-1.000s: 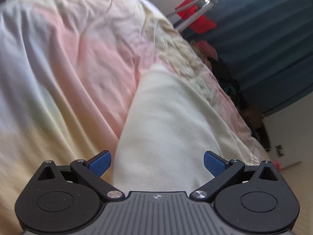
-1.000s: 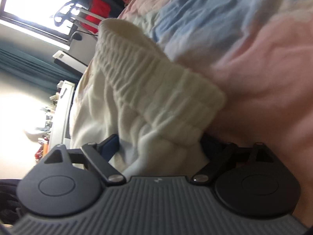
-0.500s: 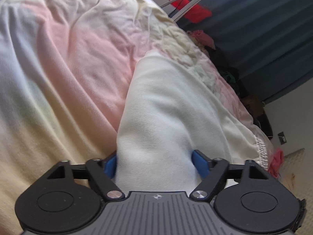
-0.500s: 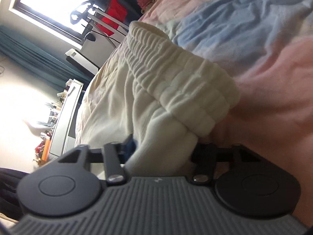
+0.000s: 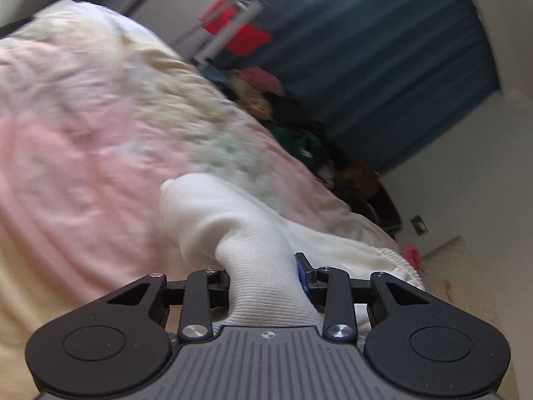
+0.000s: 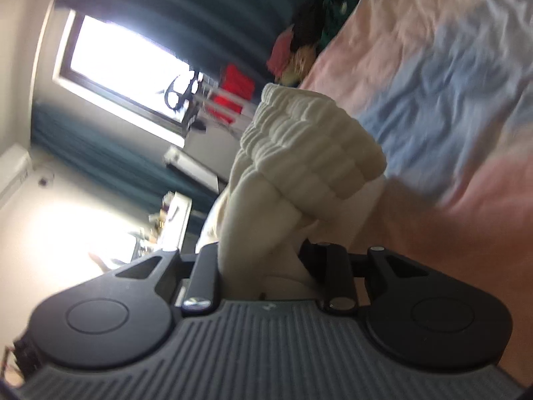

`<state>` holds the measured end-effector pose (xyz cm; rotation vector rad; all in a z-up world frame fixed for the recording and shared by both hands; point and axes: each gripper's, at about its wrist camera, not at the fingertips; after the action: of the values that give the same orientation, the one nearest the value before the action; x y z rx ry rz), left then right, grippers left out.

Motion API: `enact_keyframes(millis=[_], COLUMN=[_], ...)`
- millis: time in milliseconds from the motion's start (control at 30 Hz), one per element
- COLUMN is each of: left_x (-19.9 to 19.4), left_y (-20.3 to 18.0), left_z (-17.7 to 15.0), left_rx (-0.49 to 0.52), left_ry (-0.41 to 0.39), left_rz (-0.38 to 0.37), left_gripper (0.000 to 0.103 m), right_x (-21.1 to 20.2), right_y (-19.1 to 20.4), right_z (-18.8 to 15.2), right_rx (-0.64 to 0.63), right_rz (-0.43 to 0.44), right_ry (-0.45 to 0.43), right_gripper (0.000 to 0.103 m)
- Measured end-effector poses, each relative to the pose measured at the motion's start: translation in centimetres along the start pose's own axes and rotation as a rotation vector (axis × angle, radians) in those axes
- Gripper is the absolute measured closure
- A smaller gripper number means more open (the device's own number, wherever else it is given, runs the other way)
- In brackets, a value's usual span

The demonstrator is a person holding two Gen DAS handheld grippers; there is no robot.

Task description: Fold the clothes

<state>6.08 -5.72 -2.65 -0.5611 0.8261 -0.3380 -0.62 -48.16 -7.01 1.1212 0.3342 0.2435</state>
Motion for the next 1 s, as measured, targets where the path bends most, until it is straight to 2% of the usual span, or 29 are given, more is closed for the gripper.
enact_keyframes(millis=[133,367,433,533,633,700,767,833,933,1000], left_x=[7.6,24.3,28.7,34.0,38.0,39.8,40.7,41.0,41.1,41.5], left_y=[-9.0,-25.5,-28.9,-32.2,-33.2,-32.3,-30.6,-29.3,-27.1,-25.4], left_z=[3.5,9.0,9.7,10.1,9.4,8.8,8.5,7.8,5.9,4.5], left_rx=[0.035,0.161,0.207,0.268,0.327,0.344,0.339,0.397,0.47,0.494], left_ry=[0.054,0.093,0.099,0.136,0.141,0.16,0.184,0.187,0.209,0.225], left_rz=[-0.054,-0.044,-0.033,-0.014,0.0,-0.006,-0.029,-0.037,-0.009,0.019], left_gripper=[0.069,0.07,0.07,0.07,0.069,0.069,0.069,0.069,0.069,0.065], right_x=[-1.3,1.0,2.1,3.3,4.1,4.6,4.2,3.3,2.8,2.6], right_y=[-1.4,-5.1,-6.6,-9.5,-12.4,-14.2,-15.6,-16.8,-19.1,-20.8], right_z=[7.6,24.1,27.3,30.3,31.1,30.5,28.9,26.8,23.8,22.0], right_rx=[0.021,0.043,0.047,0.072,0.07,0.069,0.067,0.077,0.102,0.133], right_rz=[-0.054,-0.191,-0.246,-0.3,-0.322,-0.338,-0.337,-0.318,-0.32,-0.34], right_ry=[-0.098,-0.259,-0.283,-0.322,-0.333,-0.321,-0.296,-0.283,-0.27,-0.266], right_gripper=[0.074,0.074,0.074,0.074,0.074,0.074,0.074,0.074,0.074,0.072])
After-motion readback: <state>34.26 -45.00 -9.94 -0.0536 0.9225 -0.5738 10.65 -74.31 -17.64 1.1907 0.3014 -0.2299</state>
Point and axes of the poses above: each gripper's, at about its wrist camera, not at the fingertips, and x roughly the way its jaws point, y to its left, z to its top, and after that the axes turned 12 degrees about z, right-handed
